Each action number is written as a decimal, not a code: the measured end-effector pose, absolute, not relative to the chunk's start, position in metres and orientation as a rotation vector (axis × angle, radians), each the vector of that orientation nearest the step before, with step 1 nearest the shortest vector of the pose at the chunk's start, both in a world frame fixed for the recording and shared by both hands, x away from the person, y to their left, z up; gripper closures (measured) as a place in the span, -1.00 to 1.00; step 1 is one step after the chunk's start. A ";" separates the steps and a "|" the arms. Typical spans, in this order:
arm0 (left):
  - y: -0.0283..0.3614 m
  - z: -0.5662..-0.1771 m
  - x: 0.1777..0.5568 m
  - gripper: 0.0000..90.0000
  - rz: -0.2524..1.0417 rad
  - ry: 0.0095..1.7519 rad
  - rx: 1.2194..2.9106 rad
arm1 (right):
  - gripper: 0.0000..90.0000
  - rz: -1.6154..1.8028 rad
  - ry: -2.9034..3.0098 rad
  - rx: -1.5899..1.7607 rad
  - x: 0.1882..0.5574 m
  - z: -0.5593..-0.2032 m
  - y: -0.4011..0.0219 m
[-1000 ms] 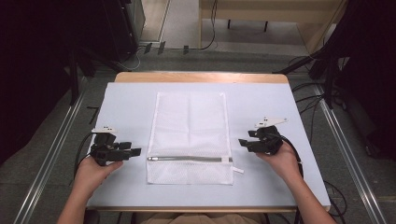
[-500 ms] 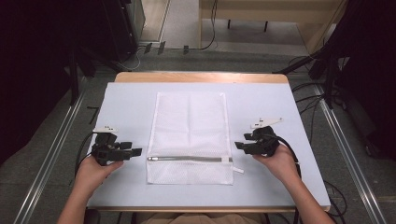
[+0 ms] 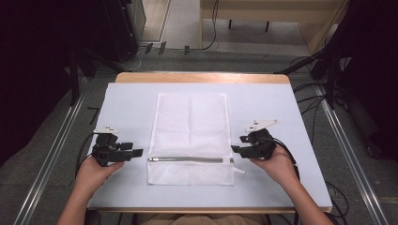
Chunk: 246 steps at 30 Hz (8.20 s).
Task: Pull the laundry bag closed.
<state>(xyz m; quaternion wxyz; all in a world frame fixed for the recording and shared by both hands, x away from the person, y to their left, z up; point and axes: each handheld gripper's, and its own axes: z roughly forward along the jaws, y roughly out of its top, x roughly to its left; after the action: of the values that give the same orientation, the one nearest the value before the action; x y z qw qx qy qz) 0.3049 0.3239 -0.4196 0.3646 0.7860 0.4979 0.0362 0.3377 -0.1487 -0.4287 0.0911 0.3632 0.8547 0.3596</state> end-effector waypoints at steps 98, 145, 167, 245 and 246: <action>0.327 -0.424 0.306 -0.20 0.087 1.266 2.033 | 0.47 1.203 2.817 0.657 0.330 -0.433 0.051; 0.329 -0.424 0.306 -0.20 0.083 1.271 2.025 | 0.80 1.202 2.877 0.684 0.335 -0.464 0.105; 0.338 -0.424 0.305 -0.20 0.084 1.296 2.002 | 0.87 1.190 2.873 0.618 0.333 -0.464 0.118; 0.301 -0.436 0.313 0.93 -0.136 1.032 2.213 | 0.95 1.310 2.864 0.463 0.339 -0.428 0.101; 0.301 -0.436 0.313 0.94 -0.135 1.033 2.217 | 0.96 1.310 2.866 0.465 0.339 -0.428 0.101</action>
<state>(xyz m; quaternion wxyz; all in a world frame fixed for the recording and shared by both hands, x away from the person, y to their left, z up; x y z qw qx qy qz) 0.3130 0.3012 -0.4360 0.3393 0.8514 0.3966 -0.0519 0.3388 0.1008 -0.4279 -0.0219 0.1459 0.8995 0.4113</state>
